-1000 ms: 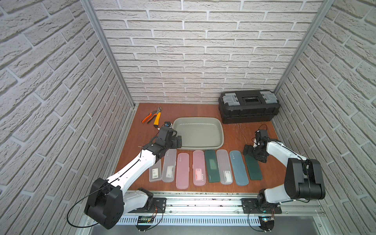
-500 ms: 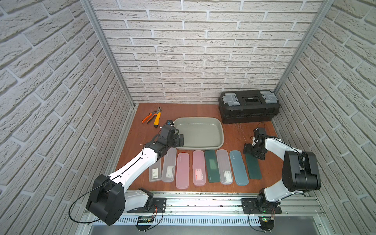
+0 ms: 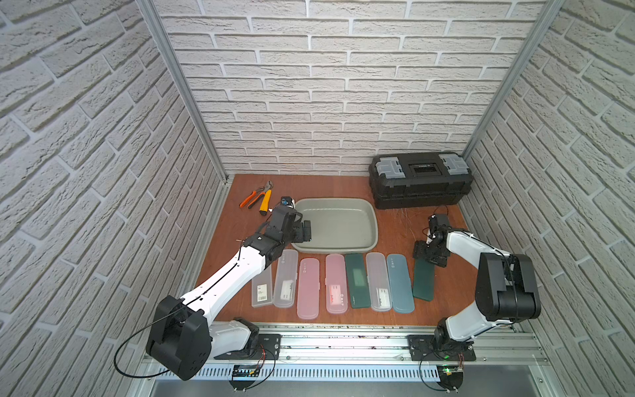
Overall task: Put the pencil case into the storage box
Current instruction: Pick up the pencil case from the center of the board, then place the pencil case at the storage box.
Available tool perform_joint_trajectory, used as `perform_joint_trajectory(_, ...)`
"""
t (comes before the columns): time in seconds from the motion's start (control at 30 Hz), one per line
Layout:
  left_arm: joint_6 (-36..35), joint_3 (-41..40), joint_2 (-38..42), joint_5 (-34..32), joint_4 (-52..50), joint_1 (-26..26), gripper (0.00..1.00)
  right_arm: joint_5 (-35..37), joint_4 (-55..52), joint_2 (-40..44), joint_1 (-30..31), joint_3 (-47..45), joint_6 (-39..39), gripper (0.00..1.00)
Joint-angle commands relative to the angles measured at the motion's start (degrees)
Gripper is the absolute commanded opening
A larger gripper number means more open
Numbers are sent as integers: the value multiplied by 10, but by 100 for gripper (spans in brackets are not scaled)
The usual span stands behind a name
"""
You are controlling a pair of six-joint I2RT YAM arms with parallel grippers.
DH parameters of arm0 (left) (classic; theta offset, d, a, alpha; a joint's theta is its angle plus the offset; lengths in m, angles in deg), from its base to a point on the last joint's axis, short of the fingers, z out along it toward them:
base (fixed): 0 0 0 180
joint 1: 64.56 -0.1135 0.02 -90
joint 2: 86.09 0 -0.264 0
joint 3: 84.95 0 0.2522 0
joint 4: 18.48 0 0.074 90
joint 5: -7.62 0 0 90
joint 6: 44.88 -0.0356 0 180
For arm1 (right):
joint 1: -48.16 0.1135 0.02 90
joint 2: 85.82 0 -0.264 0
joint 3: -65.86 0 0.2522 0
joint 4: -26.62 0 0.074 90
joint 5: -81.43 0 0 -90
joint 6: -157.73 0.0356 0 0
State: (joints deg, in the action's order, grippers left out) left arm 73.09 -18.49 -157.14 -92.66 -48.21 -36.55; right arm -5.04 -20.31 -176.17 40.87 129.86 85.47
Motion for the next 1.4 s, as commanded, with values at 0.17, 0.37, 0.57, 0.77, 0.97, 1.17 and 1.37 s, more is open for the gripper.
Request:
perform_joint_trajectory(0.17,-31,85,-17,5,-12,-3,99,28,-18,105,1,8,1,54)
perform_joint_trajectory(0.37,-107,159,-45,37,-37,-14,98,2,-46,182,4,36,17,50)
perform_joint_trajectory(0.57,-135,220,-73,101,-66,-50,99,-50,-73,204,15,106,22,48)
perform_joint_trajectory(0.77,-132,227,-88,182,-42,-104,98,-72,-95,177,64,192,34,47)
perform_joint_trajectory(0.97,-162,197,-111,270,19,-128,98,-72,-71,110,151,275,46,47)
perform_joint_trajectory(1.17,-112,164,-127,312,62,-155,99,-69,-64,-11,224,391,44,47)
perform_joint_trajectory(1.37,-109,144,-137,374,81,-141,98,-79,-59,-141,268,500,47,46)
